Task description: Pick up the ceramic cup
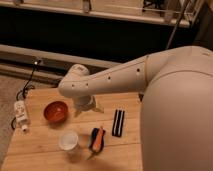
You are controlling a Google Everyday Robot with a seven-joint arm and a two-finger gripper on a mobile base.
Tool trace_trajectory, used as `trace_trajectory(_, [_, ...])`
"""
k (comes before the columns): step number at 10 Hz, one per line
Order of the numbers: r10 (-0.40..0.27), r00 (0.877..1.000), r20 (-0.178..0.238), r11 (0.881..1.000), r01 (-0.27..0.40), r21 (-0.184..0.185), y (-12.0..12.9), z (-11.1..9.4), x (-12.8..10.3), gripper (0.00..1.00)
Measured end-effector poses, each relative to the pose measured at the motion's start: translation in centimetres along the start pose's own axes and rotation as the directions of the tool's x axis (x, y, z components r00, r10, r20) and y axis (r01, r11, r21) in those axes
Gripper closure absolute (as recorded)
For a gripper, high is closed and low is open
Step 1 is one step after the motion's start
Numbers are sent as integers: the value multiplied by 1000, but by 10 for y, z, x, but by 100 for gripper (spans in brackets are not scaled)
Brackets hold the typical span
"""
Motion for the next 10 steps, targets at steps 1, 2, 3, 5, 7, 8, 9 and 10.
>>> trace_trajectory(1, [-42,999,17,999,42,-12,12,-13,6,20])
trace_trajectory(2, [-81,996,23,996,82,-24,25,-24,17,20])
trace_trajectory(3, [-120,993,18,992,120,-33,35,-31,34,20])
trace_trajectory(5, [-159,987,-16,987,158,-30,39,-30,65,20])
trace_trajectory(7, [-172,983,-60,985,170,-36,42,-15,88,20])
trace_trajectory(8, [-166,982,-92,986,163,-45,43,1,97,20])
trace_trajectory(9, [-166,980,-111,986,161,-49,44,12,102,20])
trace_trajectory(10, [-171,976,-132,985,165,-55,49,27,107,20])
